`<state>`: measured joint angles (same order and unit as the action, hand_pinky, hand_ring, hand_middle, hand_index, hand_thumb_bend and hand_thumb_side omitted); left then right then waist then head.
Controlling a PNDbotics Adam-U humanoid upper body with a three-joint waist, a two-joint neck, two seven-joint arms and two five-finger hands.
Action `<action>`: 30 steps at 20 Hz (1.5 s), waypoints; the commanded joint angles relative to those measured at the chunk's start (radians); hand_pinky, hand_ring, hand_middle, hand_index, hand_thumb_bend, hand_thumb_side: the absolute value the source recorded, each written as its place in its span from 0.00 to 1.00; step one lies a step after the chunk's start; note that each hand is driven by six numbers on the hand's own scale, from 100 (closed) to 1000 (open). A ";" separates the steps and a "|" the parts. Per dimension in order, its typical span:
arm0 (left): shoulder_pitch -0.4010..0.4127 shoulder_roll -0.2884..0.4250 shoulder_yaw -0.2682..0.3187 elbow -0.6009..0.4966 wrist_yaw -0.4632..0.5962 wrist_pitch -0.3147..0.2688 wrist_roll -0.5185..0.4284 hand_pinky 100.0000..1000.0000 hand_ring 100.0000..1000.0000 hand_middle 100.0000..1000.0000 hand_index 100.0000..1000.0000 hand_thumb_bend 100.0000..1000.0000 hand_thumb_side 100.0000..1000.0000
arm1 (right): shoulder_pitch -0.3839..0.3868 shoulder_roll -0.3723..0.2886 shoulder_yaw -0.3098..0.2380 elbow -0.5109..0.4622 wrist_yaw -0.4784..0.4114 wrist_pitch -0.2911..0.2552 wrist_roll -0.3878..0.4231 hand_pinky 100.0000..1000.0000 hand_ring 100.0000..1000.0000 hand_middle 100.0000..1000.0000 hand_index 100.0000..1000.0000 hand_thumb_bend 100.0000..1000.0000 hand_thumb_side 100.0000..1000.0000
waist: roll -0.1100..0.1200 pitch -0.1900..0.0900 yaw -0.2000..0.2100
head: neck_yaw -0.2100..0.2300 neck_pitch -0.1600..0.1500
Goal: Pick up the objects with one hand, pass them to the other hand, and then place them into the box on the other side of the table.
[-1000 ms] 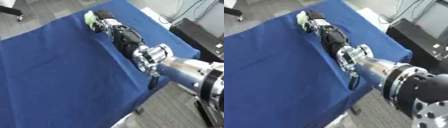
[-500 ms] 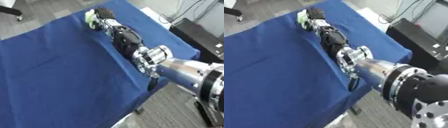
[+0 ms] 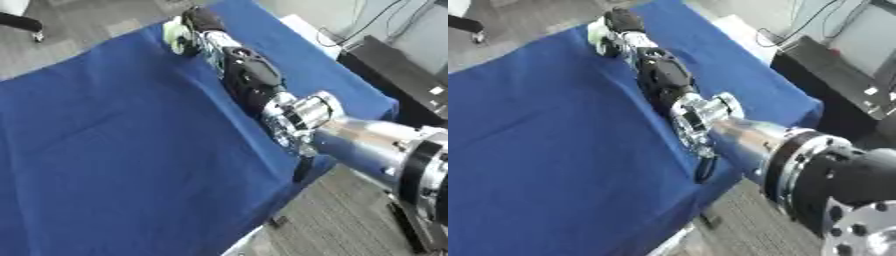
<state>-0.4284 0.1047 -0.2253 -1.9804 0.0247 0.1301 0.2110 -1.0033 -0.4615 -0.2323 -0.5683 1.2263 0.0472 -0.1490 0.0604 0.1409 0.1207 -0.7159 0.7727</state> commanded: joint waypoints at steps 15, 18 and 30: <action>0.032 0.017 -0.006 0.028 -0.110 0.003 -0.003 0.67 0.59 0.64 0.88 0.00 0.80 | 0.052 0.065 0.028 -0.437 -0.165 -0.143 0.014 0.60 0.05 0.00 0.06 0.00 0.00 | -0.016 -0.046 -0.036 | 0.089 -0.003; 0.039 0.012 -0.017 0.057 -0.178 0.004 -0.009 0.67 0.59 0.64 0.88 0.00 0.78 | 0.097 0.118 0.062 -0.608 -0.196 -0.164 0.054 0.61 0.07 0.00 0.06 0.00 0.00 | -0.023 -0.054 -0.044 | 0.127 -0.003; 0.016 -0.012 -0.051 0.154 -0.358 -0.018 -0.014 0.68 0.61 0.65 0.88 0.00 0.67 | 0.270 0.356 0.205 -1.145 -0.370 -0.196 0.235 0.61 0.10 0.00 0.06 0.00 0.00 | -0.031 -0.059 -0.066 | 0.198 -0.003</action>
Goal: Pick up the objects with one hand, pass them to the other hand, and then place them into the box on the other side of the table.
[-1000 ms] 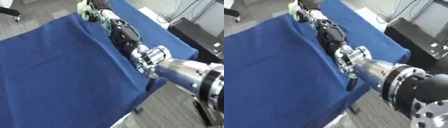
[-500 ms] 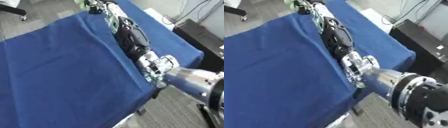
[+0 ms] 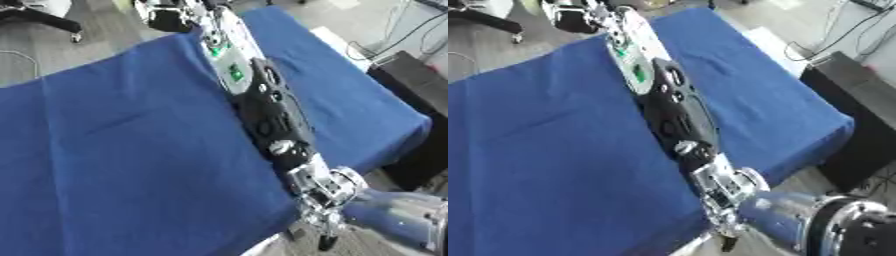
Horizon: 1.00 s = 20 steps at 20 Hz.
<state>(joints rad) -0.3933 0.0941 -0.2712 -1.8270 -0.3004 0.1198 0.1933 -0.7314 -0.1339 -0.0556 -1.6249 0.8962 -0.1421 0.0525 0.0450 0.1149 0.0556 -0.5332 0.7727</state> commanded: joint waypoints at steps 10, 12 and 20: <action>-0.034 -0.003 -0.022 0.019 -0.206 -0.042 0.020 0.70 0.66 0.69 0.90 0.00 0.46 | 0.092 0.127 0.116 -0.200 -0.174 -0.036 0.140 0.60 0.09 0.00 0.06 0.00 0.00 | -0.015 -0.033 -0.016 | 0.223 -0.003; -0.044 0.005 -0.022 0.016 -0.258 -0.052 0.018 0.71 0.67 0.71 0.90 0.00 0.35 | 0.108 0.138 0.127 -0.210 -0.199 -0.040 0.155 0.60 0.08 0.00 0.06 0.00 0.00 | -0.013 -0.032 -0.018 | 0.261 -0.003; -0.102 0.016 -0.027 -0.002 -0.412 -0.101 0.022 0.73 0.70 0.73 0.91 0.17 0.15 | 0.154 0.164 0.158 -0.219 -0.258 -0.049 0.202 0.59 0.07 0.00 0.06 0.00 0.04 | -0.009 -0.025 -0.025 | 0.380 -0.003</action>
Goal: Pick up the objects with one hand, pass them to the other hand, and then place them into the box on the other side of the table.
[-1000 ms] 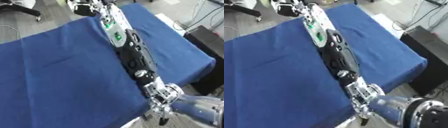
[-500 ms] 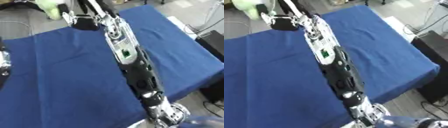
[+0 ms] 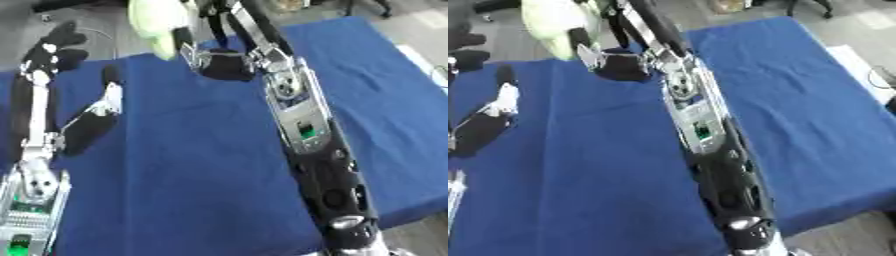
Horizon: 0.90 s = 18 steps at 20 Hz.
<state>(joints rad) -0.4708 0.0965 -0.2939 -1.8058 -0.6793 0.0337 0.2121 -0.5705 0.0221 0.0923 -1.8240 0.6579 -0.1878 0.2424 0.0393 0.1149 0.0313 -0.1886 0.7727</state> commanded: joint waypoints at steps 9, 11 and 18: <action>-0.023 0.018 -0.014 -0.015 -0.081 -0.032 0.000 0.74 0.71 0.74 0.92 0.21 0.11 | 0.018 0.016 0.011 -0.003 -0.032 -0.006 0.025 0.59 0.06 0.00 0.06 0.00 0.16 | -0.003 -0.020 -0.001 | 0.091 -0.003; -0.023 0.024 -0.015 -0.014 -0.101 -0.038 -0.008 0.75 0.72 0.75 0.92 0.24 0.10 | 0.020 0.017 0.009 0.002 -0.032 -0.005 0.025 0.59 0.06 0.00 0.06 0.00 0.17 | -0.003 -0.020 -0.002 | 0.091 -0.003; -0.026 0.054 -0.017 -0.011 -0.170 -0.063 -0.045 0.77 0.74 0.77 0.94 0.33 0.07 | 0.039 0.015 0.008 0.025 -0.050 -0.004 0.037 0.59 0.05 0.00 0.06 0.00 0.31 | -0.004 -0.020 -0.004 | 0.089 -0.003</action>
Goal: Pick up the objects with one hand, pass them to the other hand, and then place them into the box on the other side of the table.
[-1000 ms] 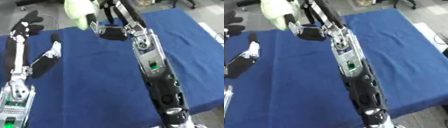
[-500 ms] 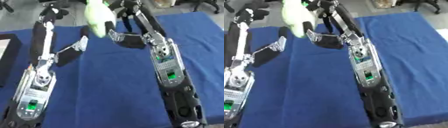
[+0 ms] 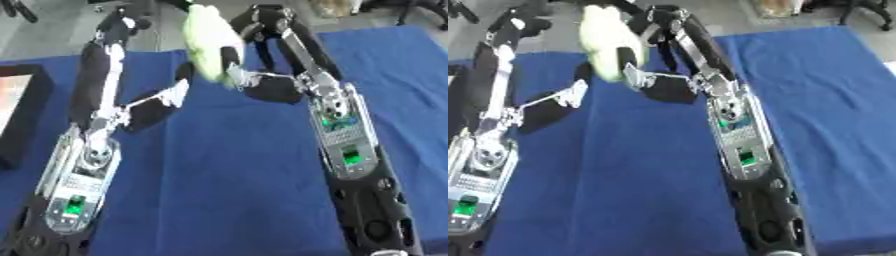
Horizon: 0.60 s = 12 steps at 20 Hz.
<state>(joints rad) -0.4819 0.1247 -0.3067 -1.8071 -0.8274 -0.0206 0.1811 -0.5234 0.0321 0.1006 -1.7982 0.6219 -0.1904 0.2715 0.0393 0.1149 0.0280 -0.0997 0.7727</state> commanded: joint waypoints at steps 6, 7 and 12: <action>-0.016 0.060 -0.010 -0.012 -0.057 -0.032 -0.054 0.79 0.76 0.78 0.95 0.40 0.05 | 0.001 0.003 0.000 0.016 -0.038 -0.002 0.022 0.59 0.05 0.00 0.06 0.00 0.35 | -0.004 -0.019 -0.002 | -0.006 -0.003; -0.016 0.065 -0.011 -0.013 -0.062 -0.035 -0.062 0.80 0.76 0.79 0.95 0.40 0.05 | 0.002 0.003 0.000 0.017 -0.039 -0.002 0.023 0.59 0.05 0.00 0.06 0.00 0.35 | -0.004 -0.019 -0.002 | -0.008 -0.003; -0.013 0.076 -0.009 -0.014 -0.067 -0.041 -0.084 0.80 0.76 0.79 0.95 0.40 0.06 | 0.002 0.002 -0.005 0.015 -0.042 -0.001 0.022 0.59 0.05 0.00 0.06 0.00 0.35 | -0.003 -0.019 -0.003 | -0.012 -0.003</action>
<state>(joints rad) -0.4821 0.1843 -0.3179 -1.8072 -0.8908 -0.0597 0.1035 -0.5095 0.0321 0.1001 -1.7740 0.5864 -0.1915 0.2925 0.0393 0.1149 0.0258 -0.1097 0.7727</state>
